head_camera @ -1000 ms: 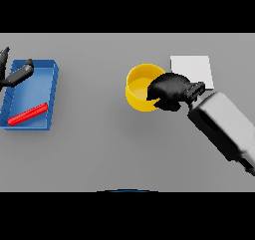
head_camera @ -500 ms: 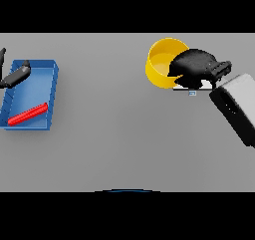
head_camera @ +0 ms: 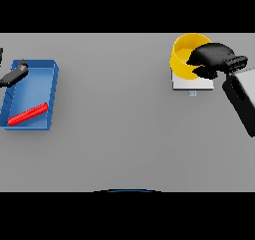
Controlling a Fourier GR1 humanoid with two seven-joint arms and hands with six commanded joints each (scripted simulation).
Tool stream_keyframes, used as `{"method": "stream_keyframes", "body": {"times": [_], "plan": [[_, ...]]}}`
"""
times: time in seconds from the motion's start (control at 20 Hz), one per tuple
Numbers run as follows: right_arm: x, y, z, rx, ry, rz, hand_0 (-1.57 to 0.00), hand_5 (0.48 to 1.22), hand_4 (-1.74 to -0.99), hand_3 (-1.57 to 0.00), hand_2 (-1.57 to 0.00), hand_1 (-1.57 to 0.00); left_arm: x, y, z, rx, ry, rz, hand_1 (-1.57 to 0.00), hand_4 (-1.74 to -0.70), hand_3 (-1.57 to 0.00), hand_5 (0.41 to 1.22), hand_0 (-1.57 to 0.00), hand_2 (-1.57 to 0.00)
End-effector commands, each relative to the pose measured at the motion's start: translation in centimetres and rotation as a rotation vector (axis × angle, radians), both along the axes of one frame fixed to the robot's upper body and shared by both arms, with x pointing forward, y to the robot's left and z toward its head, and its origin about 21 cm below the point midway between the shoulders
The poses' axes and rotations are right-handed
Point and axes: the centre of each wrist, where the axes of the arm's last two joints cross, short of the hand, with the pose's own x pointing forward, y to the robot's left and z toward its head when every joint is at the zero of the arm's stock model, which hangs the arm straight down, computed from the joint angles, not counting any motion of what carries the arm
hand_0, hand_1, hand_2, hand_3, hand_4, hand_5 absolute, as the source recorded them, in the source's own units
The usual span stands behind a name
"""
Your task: Pick up the red beaker and tilt it to pour out 1 green nut into yellow bowl. Pick up the yellow bowl and place it on the metallic measuring scale.
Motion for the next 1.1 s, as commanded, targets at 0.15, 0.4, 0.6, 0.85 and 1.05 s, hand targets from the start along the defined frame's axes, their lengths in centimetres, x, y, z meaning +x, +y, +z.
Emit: {"method": "stream_keyframes", "body": {"times": [0.15, 0.4, 0.6, 0.85, 1.05], "plan": [[1.1, -1.6, -2.0, -0.005, 0.010, -0.061, -1.57, 1.221, -1.723, -1.31, -1.57, -1.57, 0.0, 0.2, -0.1, 0.001, 0.010, 0.003, 0.00, -0.82, 0.00, 0.756, 0.00, 0.00], [1.9, -2.1, -4.1, 0.006, 0.013, -0.075, -1.57, 1.221, -1.726, -1.46, -1.57, -1.55, -0.2, 0.2, -0.1, 0.010, 0.011, 0.001, 0.00, -0.80, 0.00, 0.737, 0.00, 0.00], [2.3, -1.9, -5.4, 0.011, 0.026, -0.098, -1.57, 1.221, -1.727, -1.51, -1.57, -1.48, 0.1, -0.2, -0.3, 0.000, 0.012, -0.002, 0.00, -0.81, 0.00, 0.728, 0.00, 0.00], [2.6, -1.9, -5.4, 0.030, 0.065, -0.105, -1.54, 1.221, -1.659, -1.02, -1.50, -1.44, 0.3, -0.2, -0.2, 0.004, 0.012, -0.001, 0.00, -0.81, 0.00, 0.745, 0.00, 0.00], [2.8, -2.2, -5.2, 0.030, 0.088, -0.130, -0.78, 0.928, -1.470, -0.71, -0.81, -0.69, 0.4, -0.3, -0.4, -0.001, 0.018, -0.002, 0.00, -0.81, 0.00, 0.745, 0.00, 0.00]]}}
